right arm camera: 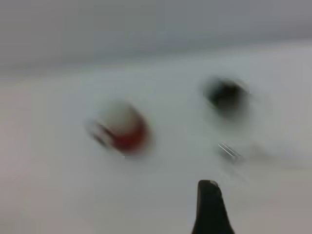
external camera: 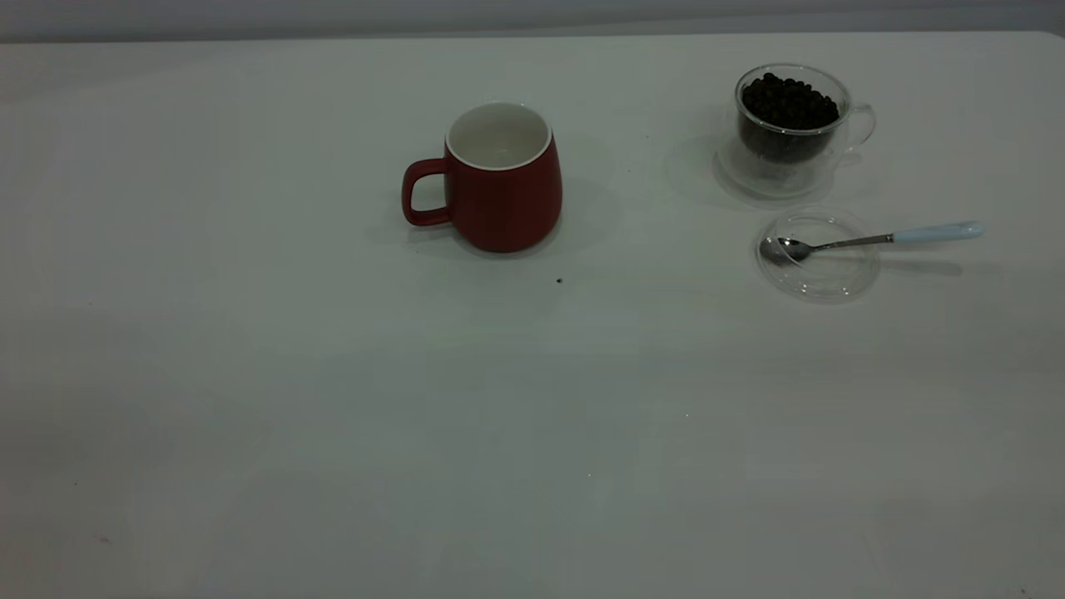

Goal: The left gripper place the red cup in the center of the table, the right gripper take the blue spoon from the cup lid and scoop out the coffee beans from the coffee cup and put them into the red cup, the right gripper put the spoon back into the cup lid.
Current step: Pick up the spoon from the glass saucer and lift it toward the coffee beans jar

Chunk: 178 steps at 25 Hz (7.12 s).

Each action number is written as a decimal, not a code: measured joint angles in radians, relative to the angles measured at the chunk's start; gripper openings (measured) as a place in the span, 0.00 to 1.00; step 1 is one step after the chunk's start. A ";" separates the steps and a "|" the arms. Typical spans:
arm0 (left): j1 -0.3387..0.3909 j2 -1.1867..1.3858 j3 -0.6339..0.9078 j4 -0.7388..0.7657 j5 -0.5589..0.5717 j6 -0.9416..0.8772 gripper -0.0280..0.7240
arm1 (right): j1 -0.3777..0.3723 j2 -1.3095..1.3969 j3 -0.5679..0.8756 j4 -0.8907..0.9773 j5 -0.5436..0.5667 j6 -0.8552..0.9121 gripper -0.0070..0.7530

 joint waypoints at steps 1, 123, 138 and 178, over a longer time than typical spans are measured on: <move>0.000 0.000 0.000 0.000 0.000 0.000 0.82 | 0.000 0.033 -0.004 0.056 -0.073 -0.015 0.73; 0.000 0.000 0.000 -0.001 0.000 0.000 0.82 | -0.465 2.440 -0.646 1.145 -0.024 -1.425 0.66; 0.000 0.000 0.000 -0.001 0.000 0.000 0.82 | -0.448 2.441 -0.646 1.113 -0.020 -1.425 0.66; 0.000 0.000 0.000 -0.001 0.001 0.000 0.82 | -0.448 2.440 -0.648 1.084 0.061 -1.426 0.16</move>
